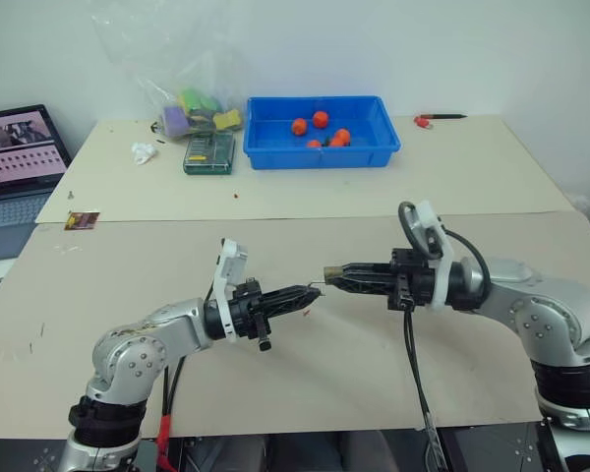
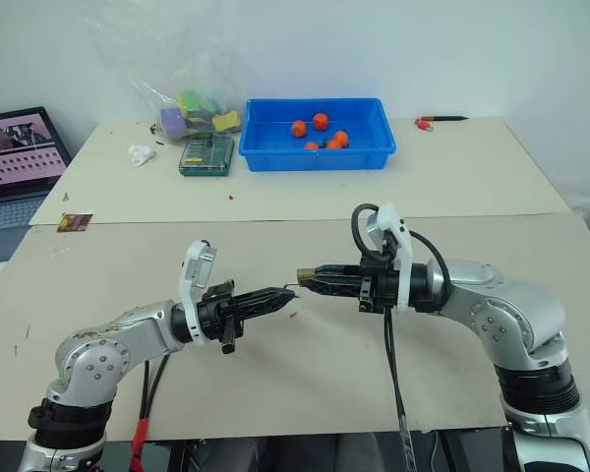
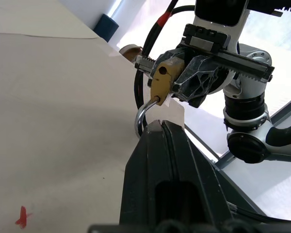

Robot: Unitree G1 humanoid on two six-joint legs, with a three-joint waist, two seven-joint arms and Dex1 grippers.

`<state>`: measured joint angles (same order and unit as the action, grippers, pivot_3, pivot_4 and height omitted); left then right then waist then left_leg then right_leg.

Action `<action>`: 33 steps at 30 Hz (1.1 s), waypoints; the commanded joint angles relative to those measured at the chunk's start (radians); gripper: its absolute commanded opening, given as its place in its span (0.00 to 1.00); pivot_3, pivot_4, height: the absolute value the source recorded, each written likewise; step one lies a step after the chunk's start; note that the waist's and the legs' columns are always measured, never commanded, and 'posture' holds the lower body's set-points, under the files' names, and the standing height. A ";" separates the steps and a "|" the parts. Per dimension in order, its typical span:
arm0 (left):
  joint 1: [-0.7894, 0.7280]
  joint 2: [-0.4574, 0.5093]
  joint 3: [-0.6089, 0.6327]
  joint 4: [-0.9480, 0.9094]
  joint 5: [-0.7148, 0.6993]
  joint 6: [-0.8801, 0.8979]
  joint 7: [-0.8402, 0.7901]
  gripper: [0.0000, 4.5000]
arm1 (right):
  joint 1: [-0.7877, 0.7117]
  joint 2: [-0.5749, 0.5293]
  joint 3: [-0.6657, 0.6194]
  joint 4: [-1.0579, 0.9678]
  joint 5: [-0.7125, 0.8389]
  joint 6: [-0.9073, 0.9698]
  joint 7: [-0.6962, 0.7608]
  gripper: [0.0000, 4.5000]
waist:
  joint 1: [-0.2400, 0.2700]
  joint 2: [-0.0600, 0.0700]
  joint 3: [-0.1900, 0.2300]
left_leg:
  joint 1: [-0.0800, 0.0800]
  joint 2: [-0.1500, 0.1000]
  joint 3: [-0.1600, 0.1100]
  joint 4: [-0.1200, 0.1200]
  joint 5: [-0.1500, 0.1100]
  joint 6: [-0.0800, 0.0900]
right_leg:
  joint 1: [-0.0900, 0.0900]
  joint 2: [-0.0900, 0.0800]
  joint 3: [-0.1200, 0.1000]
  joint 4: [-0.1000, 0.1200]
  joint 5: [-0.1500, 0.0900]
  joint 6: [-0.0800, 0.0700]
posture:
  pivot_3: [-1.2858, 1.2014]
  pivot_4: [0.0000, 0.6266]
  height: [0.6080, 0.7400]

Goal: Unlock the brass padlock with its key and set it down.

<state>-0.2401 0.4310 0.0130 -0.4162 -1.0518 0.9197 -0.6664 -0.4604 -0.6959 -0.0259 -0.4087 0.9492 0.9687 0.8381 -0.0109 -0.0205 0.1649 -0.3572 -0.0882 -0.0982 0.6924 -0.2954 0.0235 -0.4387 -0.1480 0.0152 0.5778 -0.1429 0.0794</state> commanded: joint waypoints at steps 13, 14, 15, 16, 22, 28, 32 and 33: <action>0.009 0.052 0.016 -0.057 0.027 -0.027 -0.045 0.01 | -0.033 -0.107 -0.034 0.058 -0.029 -0.019 0.054 0.02 | 0.000 0.000 0.000 | 0.000 0.000 0.000 0.000 0.000 0.000 | 0.000 0.000 0.000 0.000 0.000 0.000 | 0.52 0.24 1.00; 0.010 0.064 0.026 -0.061 0.026 -0.028 -0.047 0.01 | -0.043 -0.115 -0.035 0.071 -0.027 -0.013 0.067 0.02 | 0.000 0.000 0.000 | 0.000 0.000 0.000 0.000 0.000 0.000 | 0.000 0.000 0.000 0.000 0.000 0.000 | 0.52 0.24 1.00; 0.010 0.074 0.035 -0.063 0.022 -0.028 -0.049 0.12 | -0.053 -0.121 -0.034 0.082 -0.022 -0.004 0.079 0.02 | -0.001 0.000 0.000 | 0.000 0.000 0.000 0.000 0.000 0.000 | 0.000 0.000 0.000 0.000 0.000 0.000 | 0.52 0.24 1.00; 0.011 0.085 0.041 -0.067 0.027 -0.033 -0.052 0.18 | -0.059 -0.129 -0.029 0.091 -0.020 0.004 0.091 0.02 | -0.003 0.000 0.000 | 0.000 0.000 0.000 0.000 0.000 0.000 | 0.000 0.000 0.000 0.000 0.000 0.000 | 0.52 0.24 1.00; 0.032 0.182 0.023 -0.122 0.222 -0.206 -0.118 0.68 | -0.097 -0.161 0.060 0.132 -0.036 0.074 0.167 0.02 | -0.002 0.000 0.001 | 0.000 0.000 0.000 -0.001 0.000 0.000 | 0.000 0.000 0.000 0.000 0.000 0.000 | 0.52 0.24 1.00; 0.057 0.235 -0.011 -0.175 0.467 -0.429 -0.119 0.99 | -0.248 -0.089 0.130 0.326 -0.027 0.230 0.199 0.02 | 0.002 -0.001 0.002 | -0.001 0.001 0.001 -0.001 0.000 0.000 | 0.000 0.000 0.000 -0.001 0.000 -0.001 | 0.52 0.24 1.00; 0.116 0.245 -0.008 -0.209 0.547 -0.473 -0.092 0.99 | -0.310 -0.040 0.218 0.465 -0.100 0.260 0.224 0.02 | 0.003 -0.001 0.002 | -0.001 0.001 0.001 -0.001 0.000 0.000 | -0.001 0.000 -0.001 -0.001 -0.001 -0.002 | 0.52 0.24 1.00; 0.132 0.241 -0.004 -0.217 0.555 -0.477 -0.082 0.99 | -0.325 -0.024 0.234 0.501 -0.115 0.265 0.231 0.02 | 0.002 -0.001 0.002 | -0.001 0.000 0.001 -0.001 0.000 0.000 | -0.001 0.000 0.000 -0.001 -0.001 -0.002 | 0.52 0.24 1.00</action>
<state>-0.1213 0.6719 -0.0026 -0.5881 -0.5192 0.4741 -0.7658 -0.7516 -0.7314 0.1937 0.0482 0.8546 1.2187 1.0449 -0.0087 -0.0211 0.1668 -0.3587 -0.0879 -0.0973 0.6915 -0.2960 0.0241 -0.4396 -0.1480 0.0150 0.5764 -0.1436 0.0775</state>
